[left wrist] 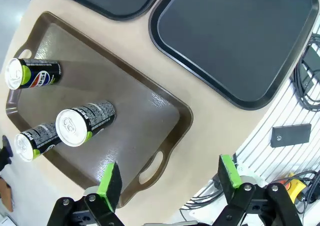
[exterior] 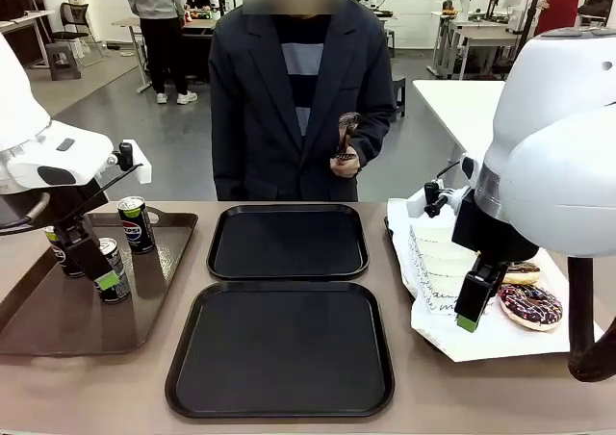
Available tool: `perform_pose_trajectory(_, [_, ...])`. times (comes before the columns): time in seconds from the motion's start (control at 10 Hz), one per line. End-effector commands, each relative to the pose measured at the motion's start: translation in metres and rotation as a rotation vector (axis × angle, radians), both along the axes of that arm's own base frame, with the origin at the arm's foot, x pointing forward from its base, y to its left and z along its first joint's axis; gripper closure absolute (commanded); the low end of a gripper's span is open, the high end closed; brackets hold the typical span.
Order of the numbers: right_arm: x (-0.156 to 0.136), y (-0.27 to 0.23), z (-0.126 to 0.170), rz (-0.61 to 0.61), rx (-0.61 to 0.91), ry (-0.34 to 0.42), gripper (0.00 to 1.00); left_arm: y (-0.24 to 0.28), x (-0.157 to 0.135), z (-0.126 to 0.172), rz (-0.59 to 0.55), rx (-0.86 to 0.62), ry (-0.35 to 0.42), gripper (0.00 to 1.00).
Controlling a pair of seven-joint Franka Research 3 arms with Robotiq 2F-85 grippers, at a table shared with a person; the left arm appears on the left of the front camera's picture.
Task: Set up donuts and drinks on trays.
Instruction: Pick up one Pepsi coke and place it on the Flat Tray.
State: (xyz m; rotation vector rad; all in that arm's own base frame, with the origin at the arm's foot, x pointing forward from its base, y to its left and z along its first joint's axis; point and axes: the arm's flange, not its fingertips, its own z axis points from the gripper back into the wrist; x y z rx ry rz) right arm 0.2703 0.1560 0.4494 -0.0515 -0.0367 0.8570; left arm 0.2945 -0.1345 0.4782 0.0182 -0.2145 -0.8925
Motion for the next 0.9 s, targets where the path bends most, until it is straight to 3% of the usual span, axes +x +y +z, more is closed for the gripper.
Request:
perform_pose_trajectory(0.0, [0.012, -0.012, 0.001, 0.003, 0.248, 0.074, 0.0, 0.001, -0.001, 0.003, 0.0, -0.004, -0.009, 0.0])
perform_pose_trajectory(0.1, [0.015, -0.038, 0.009, -0.044, 0.458, 0.083, 0.0, 0.018, -0.002, 0.015, -0.014, -0.28, 0.027, 0.0])
perform_pose_trajectory(0.3, [0.015, -0.116, 0.017, -0.189, 0.828, 0.182, 0.0, 0.062, -0.008, 0.029, -0.054, -0.754, 0.096, 0.0])
perform_pose_trajectory(0.4, [0.019, -0.145, 0.008, -0.24, 0.955, 0.289, 0.0, 0.079, -0.009, 0.03, -0.072, -0.943, 0.149, 0.0])
perform_pose_trajectory(0.5, [0.025, -0.171, -0.004, -0.305, 1.027, 0.356, 0.0, 0.094, -0.008, 0.03, -0.073, -1.011, 0.182, 0.0])
perform_pose_trajectory(0.7, [0.028, -0.222, -0.024, -0.307, 1.117, 0.478, 0.0, 0.14, 0.0, 0.023, -0.002, -1.13, 0.231, 0.0])
perform_pose_trajectory(0.8, [0.021, -0.256, -0.035, -0.353, 1.187, 0.475, 0.0, 0.17, 0.002, 0.01, 0.06, -1.2, 0.231, 0.0])
